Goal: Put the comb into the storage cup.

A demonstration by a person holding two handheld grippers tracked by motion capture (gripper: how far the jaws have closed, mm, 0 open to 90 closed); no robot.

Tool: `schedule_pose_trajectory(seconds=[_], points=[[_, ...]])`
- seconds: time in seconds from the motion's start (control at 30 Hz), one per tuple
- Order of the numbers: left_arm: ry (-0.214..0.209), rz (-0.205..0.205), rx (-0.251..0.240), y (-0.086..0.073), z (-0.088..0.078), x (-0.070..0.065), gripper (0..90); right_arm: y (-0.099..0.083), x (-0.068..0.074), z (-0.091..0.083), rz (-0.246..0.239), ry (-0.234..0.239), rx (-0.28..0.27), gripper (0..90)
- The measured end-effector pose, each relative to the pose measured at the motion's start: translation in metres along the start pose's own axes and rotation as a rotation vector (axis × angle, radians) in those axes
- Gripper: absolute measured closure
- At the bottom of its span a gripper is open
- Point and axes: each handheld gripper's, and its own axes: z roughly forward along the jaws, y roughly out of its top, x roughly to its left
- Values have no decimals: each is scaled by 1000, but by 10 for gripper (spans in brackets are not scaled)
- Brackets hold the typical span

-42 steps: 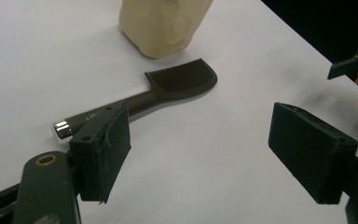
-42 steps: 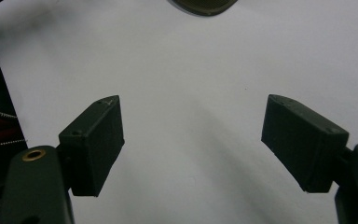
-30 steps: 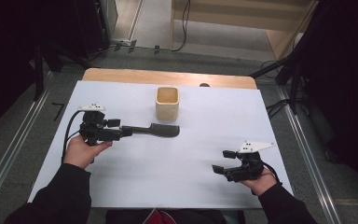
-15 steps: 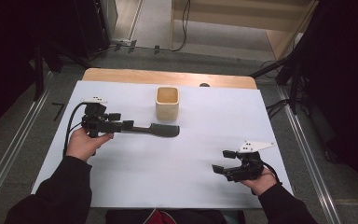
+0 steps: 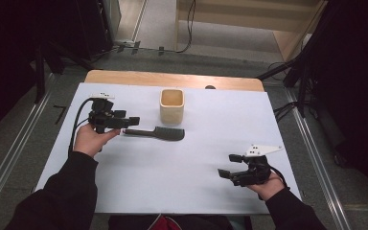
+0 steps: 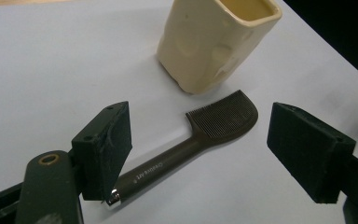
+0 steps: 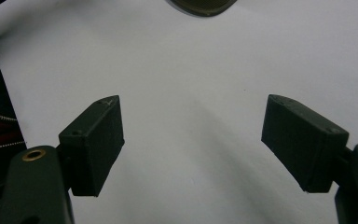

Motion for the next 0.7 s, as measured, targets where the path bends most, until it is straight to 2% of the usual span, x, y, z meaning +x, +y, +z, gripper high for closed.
schedule_pose_trajectory(seconds=[0.1, 0.43, 0.6, 0.7], points=[[1, -6, -7, 3, 4, 2, 240, 0, 0, 0, 0, 0, 0, 189], [31, -5, 17, 10, 20, 10, 240, 0, 0, 0, -1, 1, 1, 189], [48, -14, 15, 9, 25, 13, 241, 0, 0, 0, 0, 2, 1, 189], [57, -5, 22, 8, 26, 14, 241, 0, 0, 0, -1, 1, 0, 189]])
